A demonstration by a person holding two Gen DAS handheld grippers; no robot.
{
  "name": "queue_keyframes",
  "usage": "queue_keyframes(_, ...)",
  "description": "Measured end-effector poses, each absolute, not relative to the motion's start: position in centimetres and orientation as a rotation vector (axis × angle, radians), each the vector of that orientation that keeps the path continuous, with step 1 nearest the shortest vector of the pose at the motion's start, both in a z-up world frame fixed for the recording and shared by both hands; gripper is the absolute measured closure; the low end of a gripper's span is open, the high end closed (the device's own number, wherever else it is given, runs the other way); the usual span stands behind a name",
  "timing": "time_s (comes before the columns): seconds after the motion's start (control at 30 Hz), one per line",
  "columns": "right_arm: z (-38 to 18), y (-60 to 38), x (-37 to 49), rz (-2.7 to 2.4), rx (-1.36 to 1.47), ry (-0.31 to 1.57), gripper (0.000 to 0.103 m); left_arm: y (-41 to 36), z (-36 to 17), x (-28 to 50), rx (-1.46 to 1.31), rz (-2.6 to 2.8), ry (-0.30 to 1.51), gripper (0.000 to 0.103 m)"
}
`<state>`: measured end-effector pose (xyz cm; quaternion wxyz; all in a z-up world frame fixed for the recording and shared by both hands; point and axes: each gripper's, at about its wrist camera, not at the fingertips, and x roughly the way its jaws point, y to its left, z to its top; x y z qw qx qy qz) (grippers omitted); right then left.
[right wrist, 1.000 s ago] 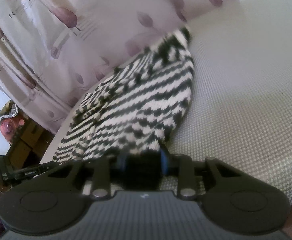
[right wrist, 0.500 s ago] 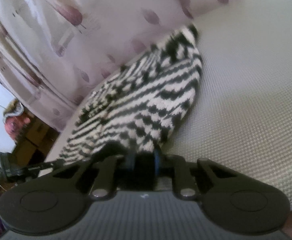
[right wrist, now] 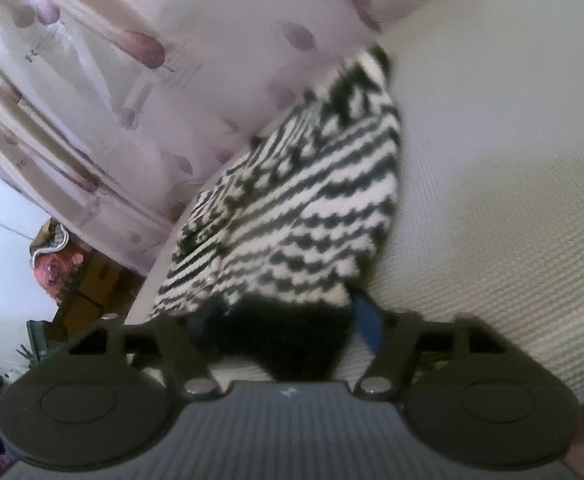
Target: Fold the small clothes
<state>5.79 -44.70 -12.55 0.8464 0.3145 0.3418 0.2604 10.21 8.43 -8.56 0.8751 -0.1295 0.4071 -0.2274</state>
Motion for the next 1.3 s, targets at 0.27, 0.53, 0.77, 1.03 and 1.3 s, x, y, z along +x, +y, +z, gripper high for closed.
queue_keyframes(0.27, -13.1, -42.7, 6.6, 0.513, 0.6, 0.711, 0.075, 7.9, -9.3, 10.0, -0.258, -0.436, 0.795, 0.081)
queue_keyframes(0.53, -13.3, -45.1, 5.7, 0.526, 0.755, 0.638, 0.089, 9.4, -8.9, 10.0, -0.361, -0.451, 0.79, 0.088)
queue_keyframes(0.77, -11.6, -46.7, 4.9, 0.511, 0.763, 0.579, 0.089, 9.5, -8.4, 10.1, -0.377, -0.455, 0.778, 0.088)
queue_keyframes(1.03, -12.9, -46.2, 4.8, 0.456, 0.702, 0.662, 0.084, 10.0, -9.6, 10.2, -0.381, -0.456, 0.822, 0.084)
queue_keyframes(1.3, -12.8, -46.3, 4.7, 0.448, 0.659, 0.67, 0.029, 10.1, -9.6, 10.3, -0.439, -0.523, 0.838, 0.043)
